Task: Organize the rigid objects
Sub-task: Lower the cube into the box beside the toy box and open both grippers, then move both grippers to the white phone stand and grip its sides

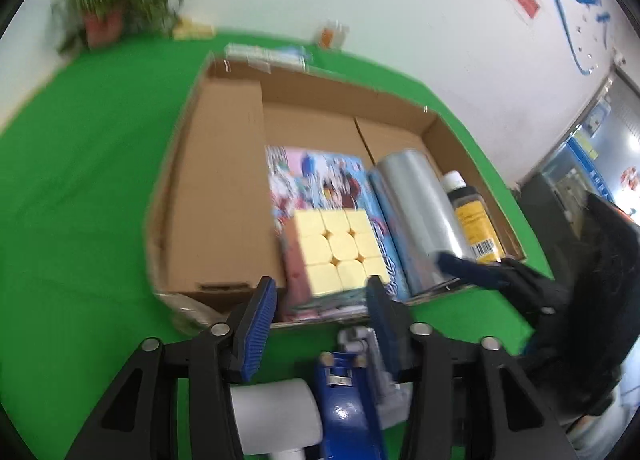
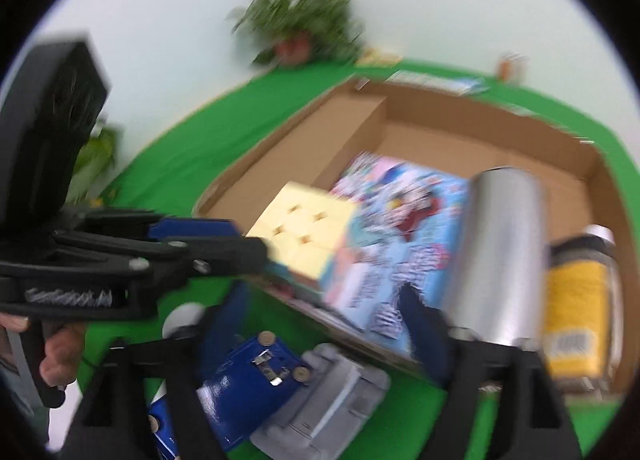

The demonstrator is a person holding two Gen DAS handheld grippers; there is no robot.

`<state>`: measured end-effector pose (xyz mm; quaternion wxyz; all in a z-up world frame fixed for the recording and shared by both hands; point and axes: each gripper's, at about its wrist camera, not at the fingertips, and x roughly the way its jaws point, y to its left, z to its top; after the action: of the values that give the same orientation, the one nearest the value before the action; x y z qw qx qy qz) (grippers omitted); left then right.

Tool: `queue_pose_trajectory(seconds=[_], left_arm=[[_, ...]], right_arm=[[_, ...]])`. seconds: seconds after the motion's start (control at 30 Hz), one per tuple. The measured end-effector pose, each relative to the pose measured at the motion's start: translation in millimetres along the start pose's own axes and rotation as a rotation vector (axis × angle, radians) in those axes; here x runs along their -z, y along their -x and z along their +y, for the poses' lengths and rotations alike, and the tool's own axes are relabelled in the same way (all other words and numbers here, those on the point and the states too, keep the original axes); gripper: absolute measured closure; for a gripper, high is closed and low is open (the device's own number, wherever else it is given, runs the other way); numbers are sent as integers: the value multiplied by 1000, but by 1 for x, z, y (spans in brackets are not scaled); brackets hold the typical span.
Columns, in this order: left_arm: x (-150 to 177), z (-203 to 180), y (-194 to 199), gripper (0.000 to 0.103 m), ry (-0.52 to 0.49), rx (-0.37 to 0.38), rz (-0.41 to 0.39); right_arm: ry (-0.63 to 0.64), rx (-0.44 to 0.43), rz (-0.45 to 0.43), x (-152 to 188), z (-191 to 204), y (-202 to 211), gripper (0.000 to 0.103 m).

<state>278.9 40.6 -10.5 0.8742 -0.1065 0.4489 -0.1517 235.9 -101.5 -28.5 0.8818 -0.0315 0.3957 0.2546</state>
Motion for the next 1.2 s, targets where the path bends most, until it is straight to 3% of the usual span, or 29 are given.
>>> queue_pose_trajectory(seconds=[0.03,0.1,0.17,0.2,0.23,0.27,0.3,0.33,0.37,0.4,0.43,0.47,0.5,0.6,0.67,0.8,0.93,1.03,1.1,1.13,1.2], left_arm=[[4,-1,14,22,-3,-12,-63],[14,-1,41,0,21,-52,-218],[27,-5,57,0,16,-92,-308],[30,-7,57,0,2,-106,-299],[34,-9,56,1,-8,-125,-285],[39,-10,56,3,-14,-152,-272],[45,-12,56,17,-17,-167,-268],[50,-14,55,40,-18,-172,-255],[53,-15,54,53,-20,-165,-239],[57,-17,52,77,-24,-146,-218],[62,-20,51,84,-27,-126,-197],[67,-23,50,84,-31,-120,-189],[72,-25,52,77,-38,-122,-189],[80,-36,48,2,-56,-172,-170],[86,-36,49,1,-42,-188,-201],[92,-25,43,1,14,-179,-149],[99,-18,42,1,71,-167,-116],[105,-19,44,1,77,-180,-110],[107,-22,45,1,78,-180,-103],[109,-23,46,1,78,-179,-100],[109,-27,47,1,71,-177,-97]], right_arm=[[-11,31,-37,5,-1,12,19],[-26,98,-78,18,-2,30,19],[-46,136,-94,31,-4,40,19],[-49,133,-99,39,-4,45,21],[-48,127,-108,45,-3,49,36],[-46,136,-107,50,-2,51,59],[-51,154,-93,53,-1,51,63],[-63,149,-91,56,0,53,63],[-69,142,-93,58,1,54,61],[-64,166,-81,61,6,54,55],[-58,184,-71,63,8,53,28],[-58,181,-71,65,10,52,10],[-63,159,-82,69,11,52,10],[-92,123,-35,76,10,43,10],[-120,103,2,81,7,35,10],[-211,99,84,91,-6,14,11],[-254,91,148,95,-10,-8,28],[-241,74,127,92,-3,-15,30],[-225,64,119,92,1,-19,41],[-227,50,118,92,1,-19,54],[-209,58,114,94,2,-17,55]])
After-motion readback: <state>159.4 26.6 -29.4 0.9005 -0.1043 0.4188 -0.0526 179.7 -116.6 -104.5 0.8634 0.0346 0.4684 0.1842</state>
